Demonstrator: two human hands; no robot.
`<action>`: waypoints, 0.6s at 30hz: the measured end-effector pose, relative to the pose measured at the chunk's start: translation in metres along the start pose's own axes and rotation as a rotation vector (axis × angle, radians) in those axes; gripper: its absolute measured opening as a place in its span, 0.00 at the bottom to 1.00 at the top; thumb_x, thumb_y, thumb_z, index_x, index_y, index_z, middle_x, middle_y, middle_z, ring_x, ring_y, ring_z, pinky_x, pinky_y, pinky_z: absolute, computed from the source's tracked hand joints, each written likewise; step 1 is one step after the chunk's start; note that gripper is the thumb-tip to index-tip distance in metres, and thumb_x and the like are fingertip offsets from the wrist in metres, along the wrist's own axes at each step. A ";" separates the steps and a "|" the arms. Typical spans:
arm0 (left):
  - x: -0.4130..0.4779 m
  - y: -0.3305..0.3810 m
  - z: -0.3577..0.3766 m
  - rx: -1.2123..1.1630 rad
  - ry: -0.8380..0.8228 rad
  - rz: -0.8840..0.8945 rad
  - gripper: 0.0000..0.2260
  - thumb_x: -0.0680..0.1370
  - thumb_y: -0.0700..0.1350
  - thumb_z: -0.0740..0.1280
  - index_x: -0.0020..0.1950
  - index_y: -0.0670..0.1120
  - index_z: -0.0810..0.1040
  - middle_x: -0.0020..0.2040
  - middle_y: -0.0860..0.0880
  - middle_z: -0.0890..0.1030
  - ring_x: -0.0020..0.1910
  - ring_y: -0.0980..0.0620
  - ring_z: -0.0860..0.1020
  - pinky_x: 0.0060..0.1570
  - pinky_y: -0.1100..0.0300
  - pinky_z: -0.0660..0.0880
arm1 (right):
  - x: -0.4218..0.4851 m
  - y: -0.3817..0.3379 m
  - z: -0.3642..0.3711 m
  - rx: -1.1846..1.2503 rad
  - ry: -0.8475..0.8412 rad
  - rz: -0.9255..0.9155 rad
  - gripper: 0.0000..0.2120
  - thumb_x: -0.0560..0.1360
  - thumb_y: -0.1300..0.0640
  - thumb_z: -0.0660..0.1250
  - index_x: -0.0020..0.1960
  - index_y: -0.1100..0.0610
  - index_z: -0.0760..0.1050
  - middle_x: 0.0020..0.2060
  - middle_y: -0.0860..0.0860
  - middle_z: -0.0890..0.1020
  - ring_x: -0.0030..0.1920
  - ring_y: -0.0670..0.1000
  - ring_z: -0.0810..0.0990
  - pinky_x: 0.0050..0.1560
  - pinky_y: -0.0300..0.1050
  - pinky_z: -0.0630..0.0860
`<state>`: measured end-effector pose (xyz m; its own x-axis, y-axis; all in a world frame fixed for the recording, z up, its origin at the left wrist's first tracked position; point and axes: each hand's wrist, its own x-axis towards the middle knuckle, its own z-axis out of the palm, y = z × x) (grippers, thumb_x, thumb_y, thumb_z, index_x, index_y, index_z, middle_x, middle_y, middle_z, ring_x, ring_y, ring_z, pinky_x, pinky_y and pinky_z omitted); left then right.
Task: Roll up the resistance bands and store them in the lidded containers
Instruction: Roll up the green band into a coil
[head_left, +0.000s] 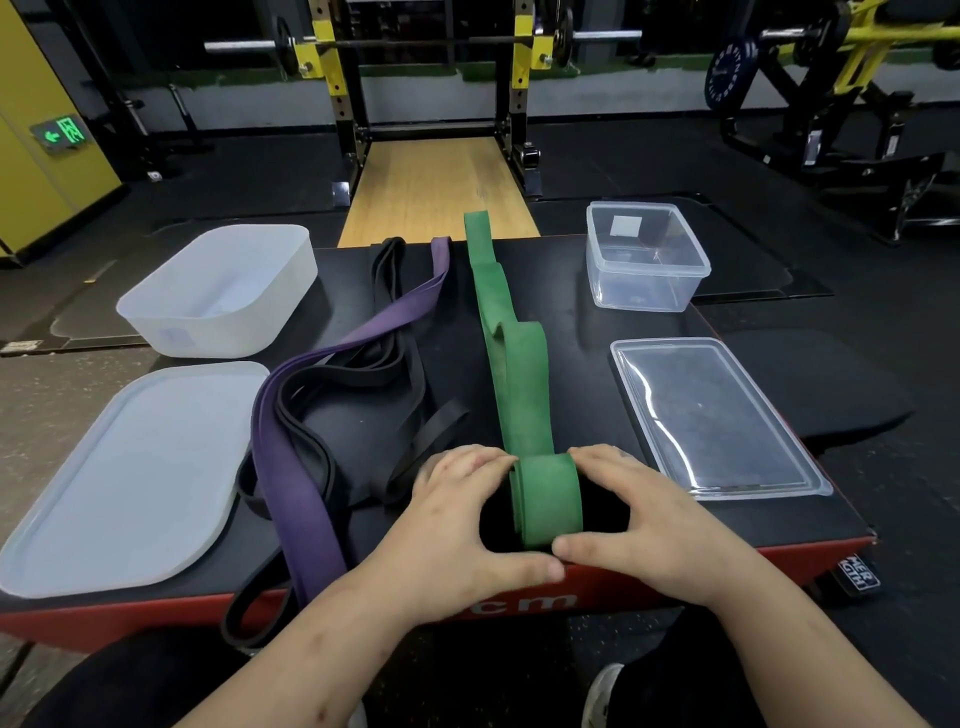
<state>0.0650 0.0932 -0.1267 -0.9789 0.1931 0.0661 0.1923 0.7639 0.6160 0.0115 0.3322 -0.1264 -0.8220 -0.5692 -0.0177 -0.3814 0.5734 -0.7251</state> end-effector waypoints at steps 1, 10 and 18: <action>-0.001 0.000 0.000 0.003 -0.004 0.004 0.47 0.65 0.74 0.71 0.79 0.61 0.60 0.73 0.65 0.61 0.75 0.63 0.52 0.76 0.61 0.51 | 0.000 0.000 -0.001 0.003 -0.003 0.012 0.40 0.66 0.29 0.74 0.75 0.38 0.70 0.70 0.32 0.70 0.75 0.37 0.64 0.77 0.49 0.64; -0.001 -0.002 0.003 -0.038 0.077 0.010 0.43 0.65 0.74 0.66 0.76 0.56 0.69 0.69 0.66 0.63 0.73 0.69 0.53 0.73 0.71 0.48 | -0.004 0.000 -0.001 0.003 -0.047 0.021 0.44 0.63 0.24 0.74 0.75 0.25 0.58 0.72 0.29 0.67 0.81 0.43 0.56 0.80 0.56 0.60; 0.000 -0.002 0.001 -0.008 0.011 0.026 0.42 0.68 0.74 0.67 0.79 0.59 0.62 0.71 0.66 0.61 0.76 0.67 0.51 0.76 0.62 0.51 | 0.000 -0.002 -0.004 -0.004 -0.041 -0.023 0.38 0.67 0.31 0.76 0.74 0.36 0.69 0.68 0.32 0.72 0.73 0.40 0.68 0.74 0.48 0.67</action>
<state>0.0650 0.0924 -0.1292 -0.9743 0.2063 0.0907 0.2173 0.7537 0.6203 0.0107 0.3340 -0.1222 -0.7950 -0.6059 -0.0296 -0.4017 0.5624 -0.7227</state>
